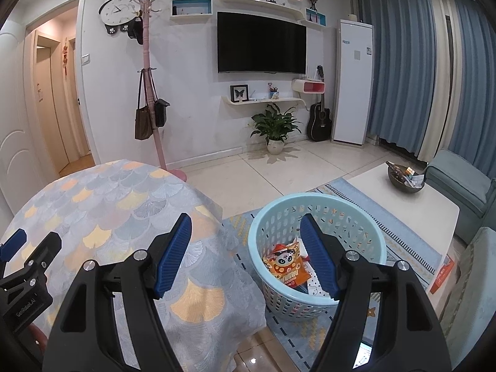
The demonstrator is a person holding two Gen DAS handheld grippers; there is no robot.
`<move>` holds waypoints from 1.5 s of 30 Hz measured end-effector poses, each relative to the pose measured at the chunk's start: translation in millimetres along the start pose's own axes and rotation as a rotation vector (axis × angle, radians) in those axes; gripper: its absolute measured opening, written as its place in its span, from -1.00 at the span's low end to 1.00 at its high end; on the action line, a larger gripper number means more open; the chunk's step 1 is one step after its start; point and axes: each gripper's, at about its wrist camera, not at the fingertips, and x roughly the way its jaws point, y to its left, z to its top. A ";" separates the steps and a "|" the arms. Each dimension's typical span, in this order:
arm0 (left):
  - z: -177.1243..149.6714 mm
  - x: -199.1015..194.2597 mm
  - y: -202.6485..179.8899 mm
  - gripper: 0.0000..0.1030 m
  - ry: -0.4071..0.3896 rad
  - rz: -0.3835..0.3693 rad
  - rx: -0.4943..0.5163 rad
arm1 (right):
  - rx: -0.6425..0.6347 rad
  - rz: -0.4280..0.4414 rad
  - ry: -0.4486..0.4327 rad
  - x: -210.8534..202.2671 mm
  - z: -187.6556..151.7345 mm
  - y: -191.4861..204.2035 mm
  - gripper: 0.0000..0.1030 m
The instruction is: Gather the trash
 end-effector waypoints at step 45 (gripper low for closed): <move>10.3 -29.2 -8.5 0.85 0.050 0.155 0.044 | 0.004 0.057 -0.014 -17.3 2.8 9.7 0.33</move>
